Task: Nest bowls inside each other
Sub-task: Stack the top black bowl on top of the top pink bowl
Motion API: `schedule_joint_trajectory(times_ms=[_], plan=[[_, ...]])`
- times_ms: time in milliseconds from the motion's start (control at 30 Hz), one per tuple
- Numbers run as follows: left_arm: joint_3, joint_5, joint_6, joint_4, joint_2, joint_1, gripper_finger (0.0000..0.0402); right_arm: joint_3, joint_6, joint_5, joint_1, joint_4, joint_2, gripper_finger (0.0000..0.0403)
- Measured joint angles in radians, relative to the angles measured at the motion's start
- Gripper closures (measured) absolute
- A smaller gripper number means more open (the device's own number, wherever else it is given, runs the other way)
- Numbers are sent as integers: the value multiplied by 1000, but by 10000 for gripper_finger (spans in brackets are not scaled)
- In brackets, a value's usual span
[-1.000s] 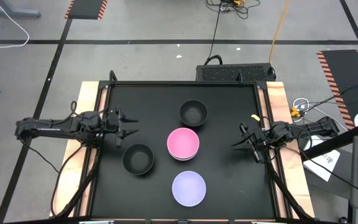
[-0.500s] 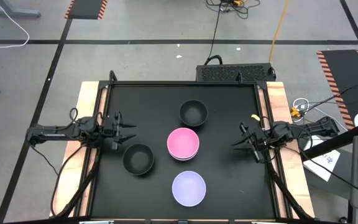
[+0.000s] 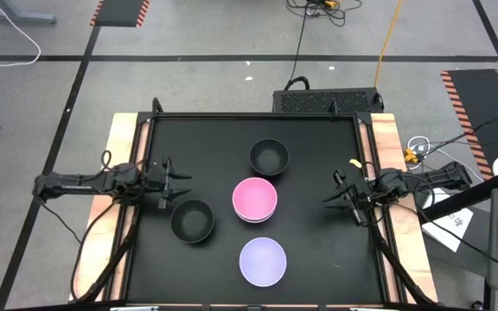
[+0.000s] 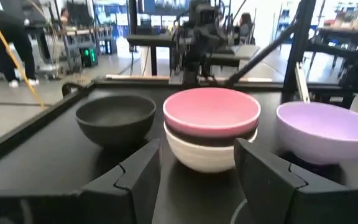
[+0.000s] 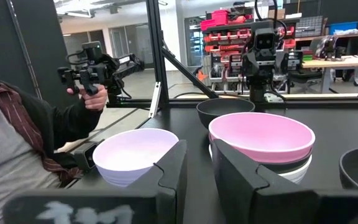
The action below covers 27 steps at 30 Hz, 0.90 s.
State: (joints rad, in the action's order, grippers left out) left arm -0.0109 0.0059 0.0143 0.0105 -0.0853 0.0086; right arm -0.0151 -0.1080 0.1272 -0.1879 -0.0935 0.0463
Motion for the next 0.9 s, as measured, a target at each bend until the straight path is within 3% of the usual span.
schedule_joint_trajectory(times_ms=[233, 367, 433, 667, 900], plan=[[0, -2, 10, -1, -27, 0, 199, 0, 31, -20, 0, -2, 0, 335], [0, -3, -7, 0, -27, 0, 199, 0, 80, -264, 0, -25, 1, 335], [0, -3, -19, 0, -27, 0, 199, 0, 123, -337, 4, -35, 4, 335], [0, -5, -38, 0, -27, 0, 199, -53, 114, -339, 96, -72, 72, 335], [0, -5, -62, 0, -27, 0, 199, -203, 52, -325, 233, 35, 269, 333]])
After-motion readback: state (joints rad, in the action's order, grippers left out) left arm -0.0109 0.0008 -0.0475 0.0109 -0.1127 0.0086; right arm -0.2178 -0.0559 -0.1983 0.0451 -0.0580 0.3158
